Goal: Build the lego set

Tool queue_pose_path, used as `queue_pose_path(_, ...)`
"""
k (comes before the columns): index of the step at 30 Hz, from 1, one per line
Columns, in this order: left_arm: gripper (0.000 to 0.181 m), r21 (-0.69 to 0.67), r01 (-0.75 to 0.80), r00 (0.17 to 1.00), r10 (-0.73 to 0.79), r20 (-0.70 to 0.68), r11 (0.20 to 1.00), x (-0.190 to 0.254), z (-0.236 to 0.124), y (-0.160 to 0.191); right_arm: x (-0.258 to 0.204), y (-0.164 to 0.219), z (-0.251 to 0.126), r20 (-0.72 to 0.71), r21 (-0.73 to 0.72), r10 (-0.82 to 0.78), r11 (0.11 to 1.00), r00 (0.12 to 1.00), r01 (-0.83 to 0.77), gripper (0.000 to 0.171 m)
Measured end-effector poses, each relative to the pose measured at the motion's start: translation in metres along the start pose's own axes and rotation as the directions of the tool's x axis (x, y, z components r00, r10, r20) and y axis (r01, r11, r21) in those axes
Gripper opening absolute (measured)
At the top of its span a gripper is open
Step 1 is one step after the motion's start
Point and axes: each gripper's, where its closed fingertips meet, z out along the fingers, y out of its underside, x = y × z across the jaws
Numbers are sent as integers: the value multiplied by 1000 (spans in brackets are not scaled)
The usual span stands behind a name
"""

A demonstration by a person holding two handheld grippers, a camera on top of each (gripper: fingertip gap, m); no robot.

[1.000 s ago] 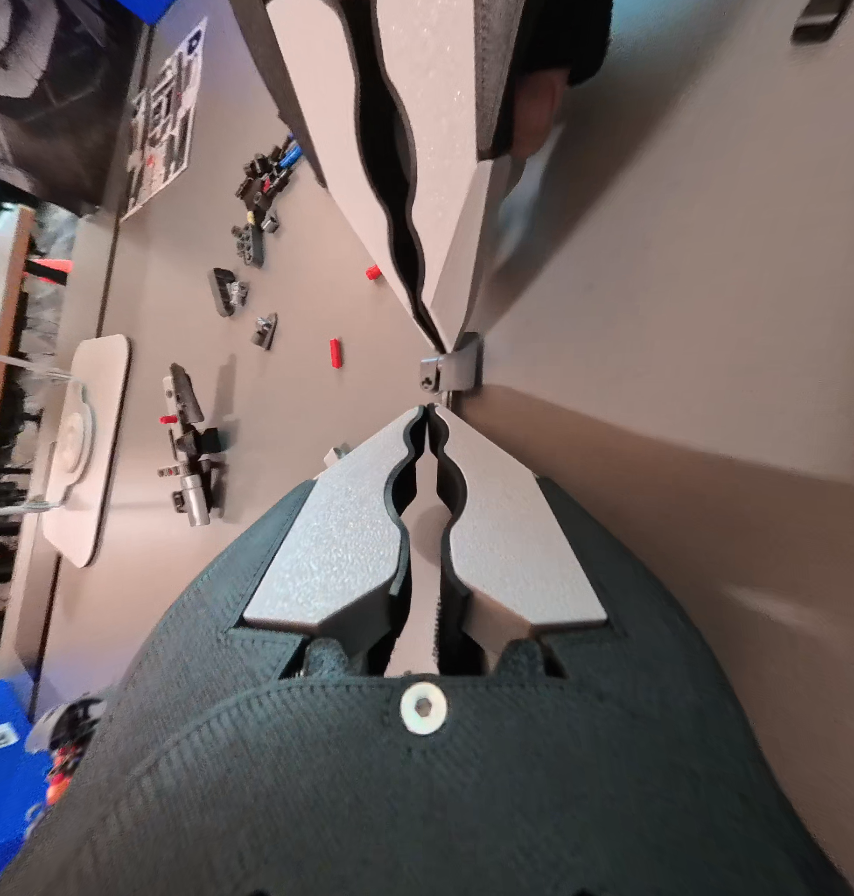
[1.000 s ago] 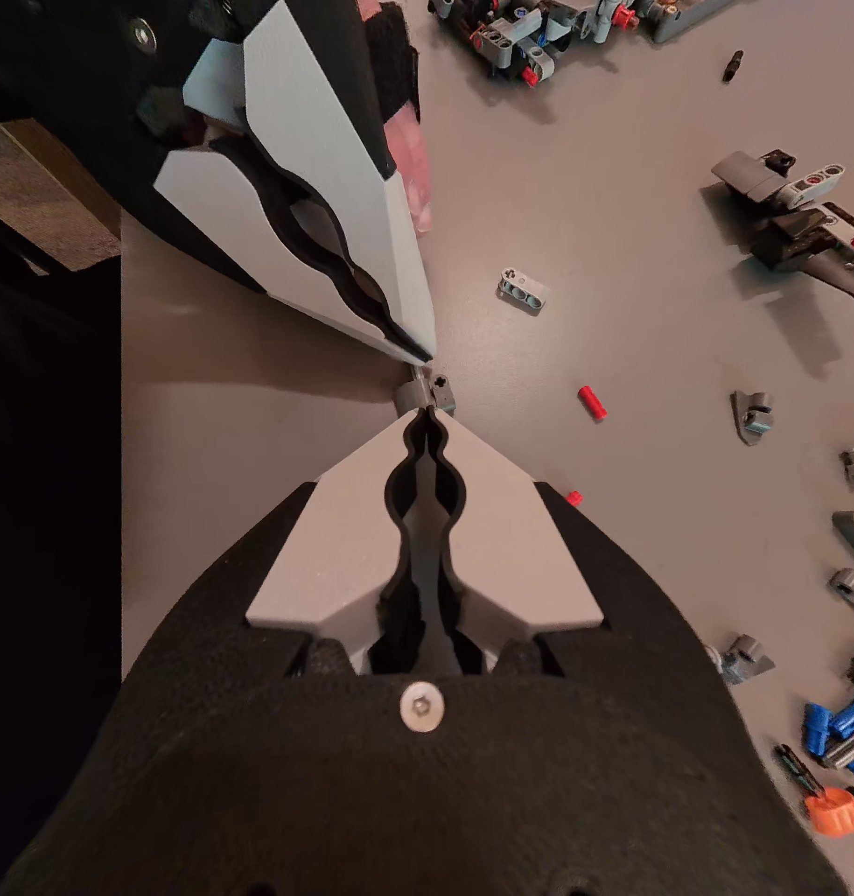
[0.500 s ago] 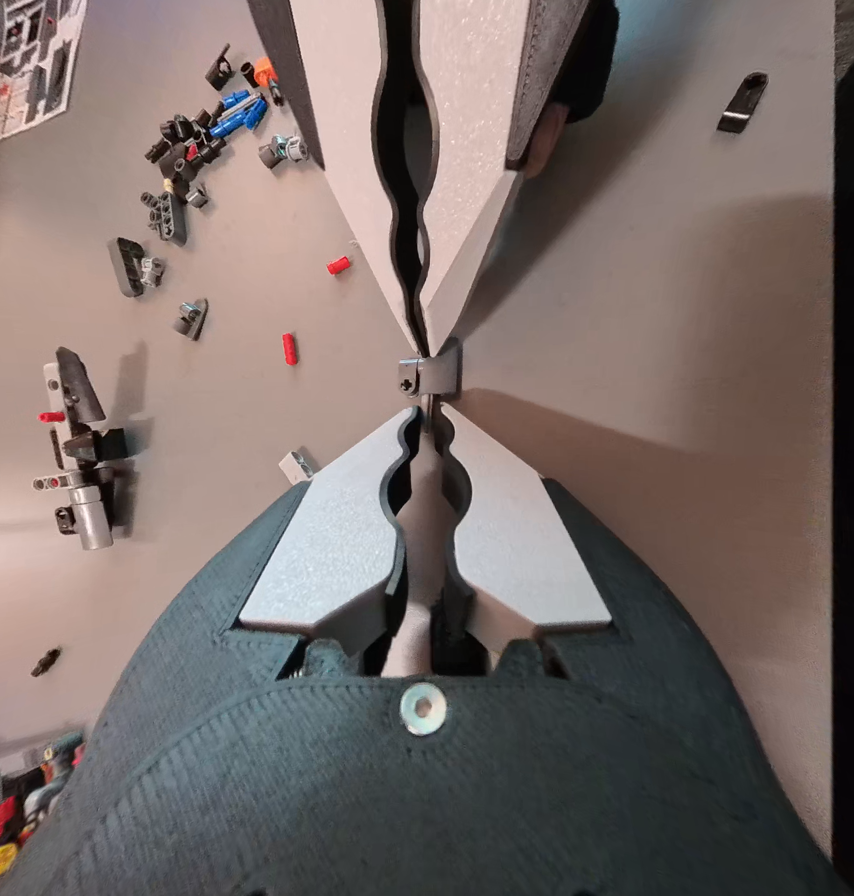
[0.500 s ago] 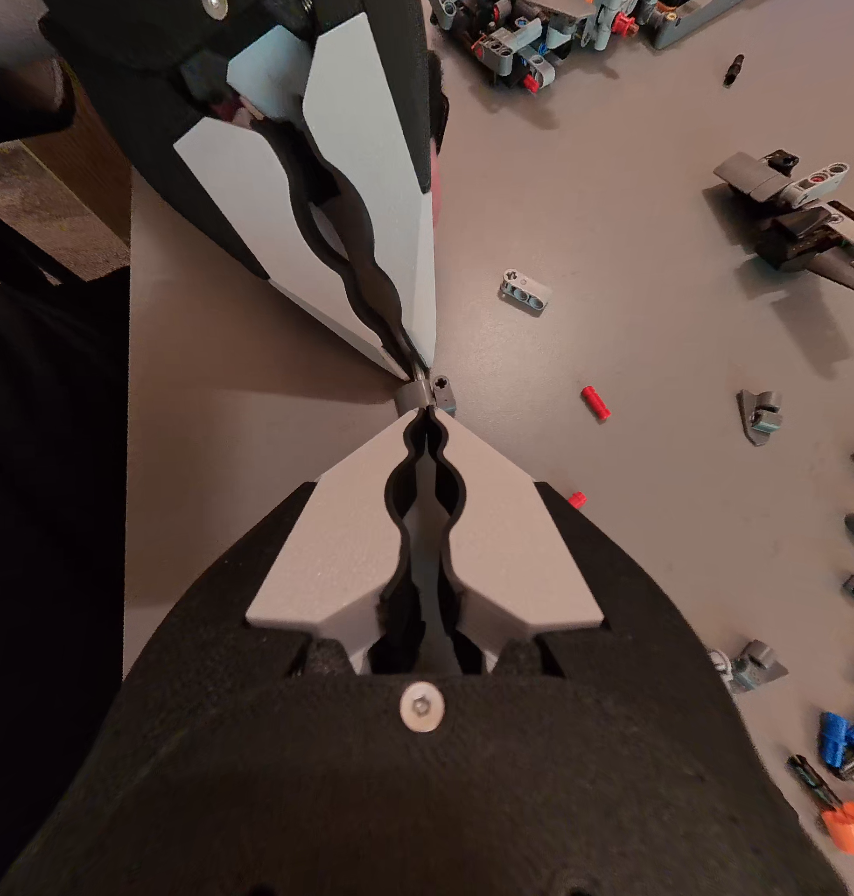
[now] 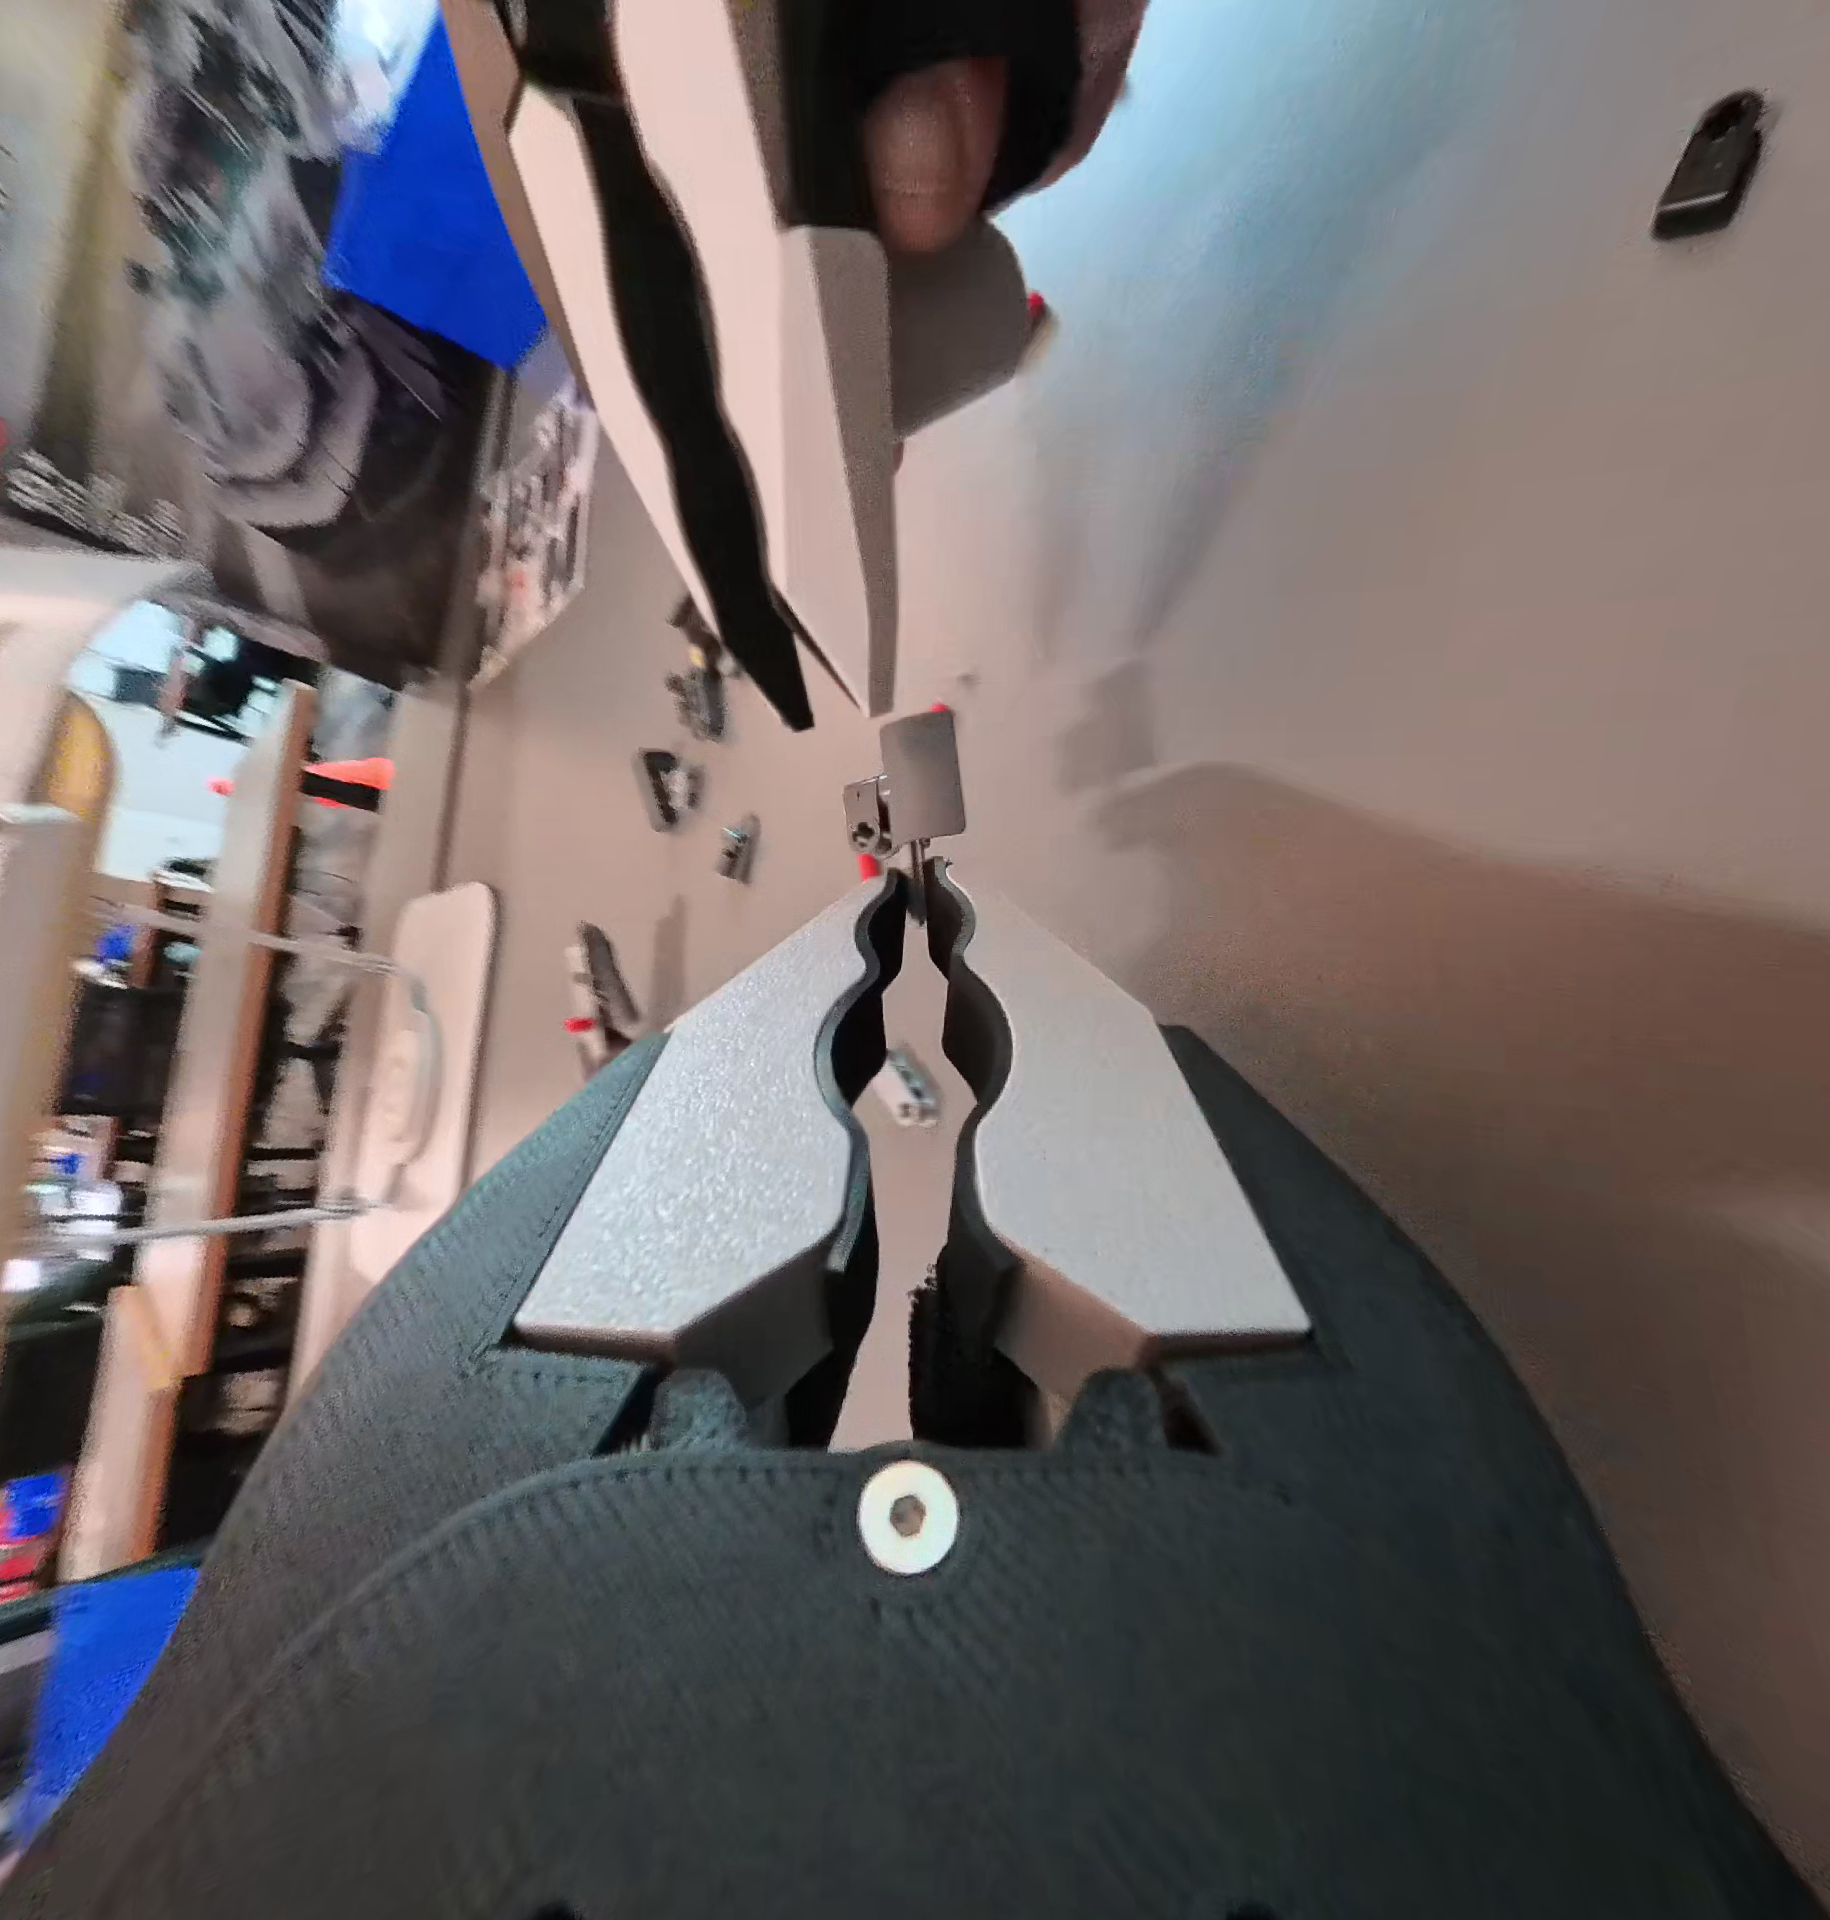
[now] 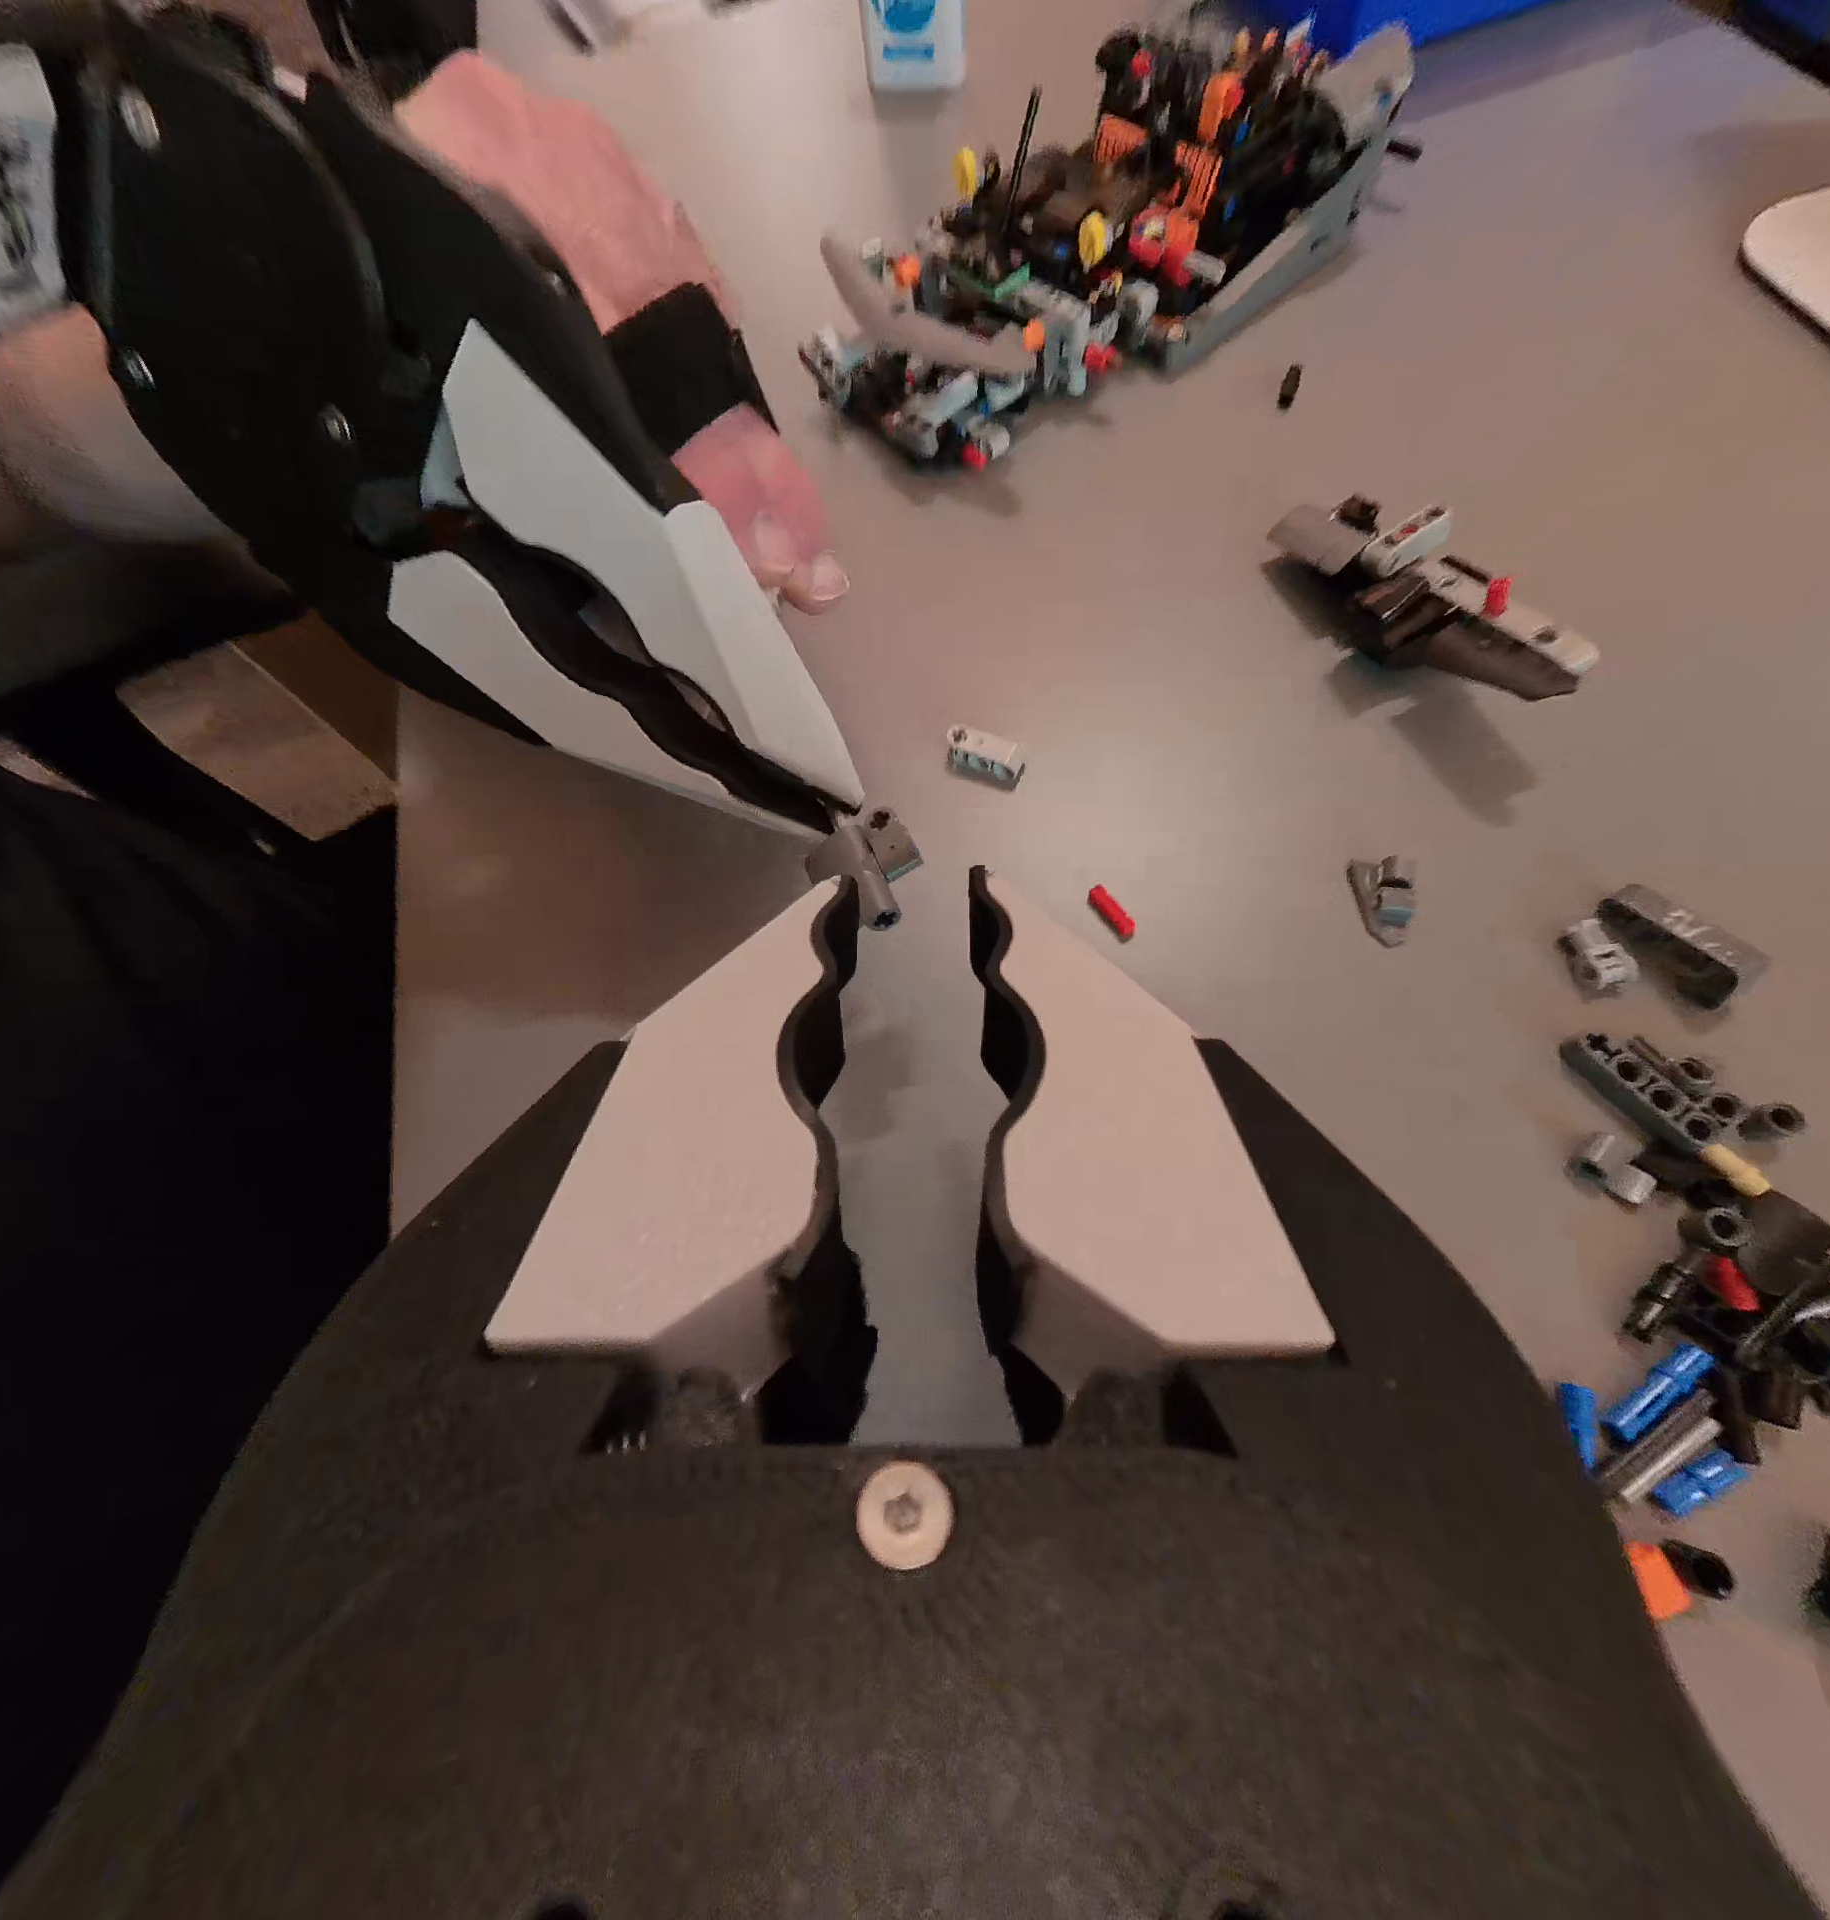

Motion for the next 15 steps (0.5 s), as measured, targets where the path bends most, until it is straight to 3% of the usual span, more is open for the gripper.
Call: queue_pose_path(15,2,27,-375,893,353,277,927,-67,-2,-60,20,-54,-71,160,193,124,969,979,-154,19)
